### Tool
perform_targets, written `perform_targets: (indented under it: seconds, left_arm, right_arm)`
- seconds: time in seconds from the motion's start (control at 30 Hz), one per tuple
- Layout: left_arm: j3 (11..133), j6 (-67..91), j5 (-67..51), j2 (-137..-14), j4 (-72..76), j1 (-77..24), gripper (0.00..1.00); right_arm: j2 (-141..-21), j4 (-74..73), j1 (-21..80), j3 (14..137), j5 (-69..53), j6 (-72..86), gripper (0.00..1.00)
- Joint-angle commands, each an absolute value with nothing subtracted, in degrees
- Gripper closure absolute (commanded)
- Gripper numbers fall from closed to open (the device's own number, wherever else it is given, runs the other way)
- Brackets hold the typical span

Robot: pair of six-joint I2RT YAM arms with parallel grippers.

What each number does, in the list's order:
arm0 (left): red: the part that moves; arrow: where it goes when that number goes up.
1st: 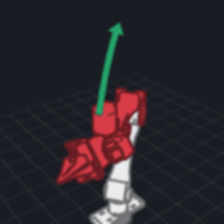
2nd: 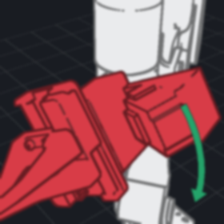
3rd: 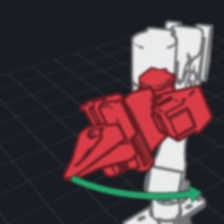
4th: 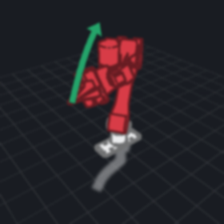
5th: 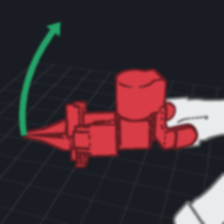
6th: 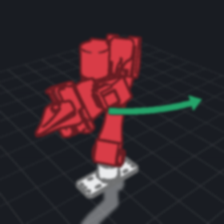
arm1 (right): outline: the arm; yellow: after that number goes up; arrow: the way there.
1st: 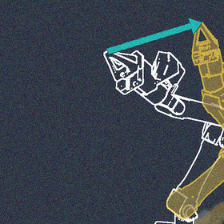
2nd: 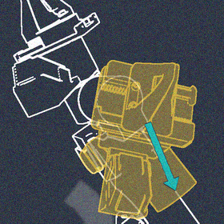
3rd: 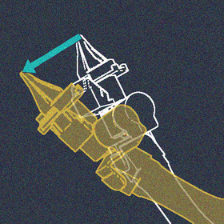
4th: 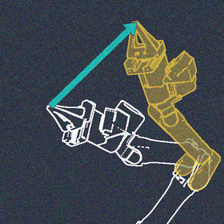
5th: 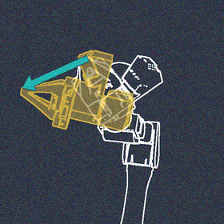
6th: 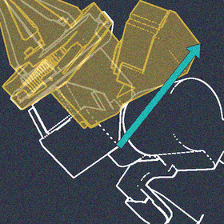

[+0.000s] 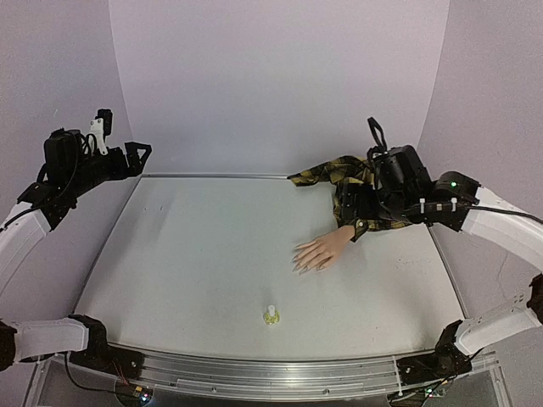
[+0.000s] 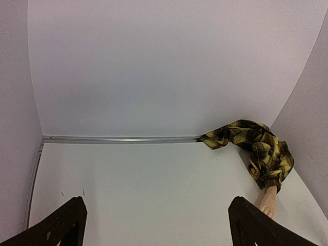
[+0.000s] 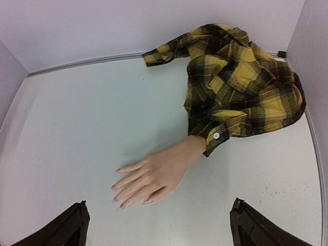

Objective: Paint the nails

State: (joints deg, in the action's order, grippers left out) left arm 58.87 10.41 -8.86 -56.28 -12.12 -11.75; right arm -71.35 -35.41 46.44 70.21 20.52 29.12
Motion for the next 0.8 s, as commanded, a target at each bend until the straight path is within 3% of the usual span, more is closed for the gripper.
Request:
perform_targets:
  seconds: [0.0, 0.3, 0.77]
  left_arm:
    - [59.06, 9.81, -8.47, -55.20, -11.78, -12.18, 0.00]
    - [61.26, 12.29, -8.56, -55.50, -14.76, -12.45, 0.00]
    - [57.64, 12.29, -8.94, -56.07, -12.95, -12.48, 0.00]
  right_arm:
    - [-78.60, -36.85, 53.12, 76.91, 20.18, 31.45, 0.02]
    - [-96.23, -40.47, 66.80, 87.26, 14.15, 41.13, 0.03]
    - [-107.65, -45.14, 73.06, 87.60, 5.83, 45.94, 0.31]
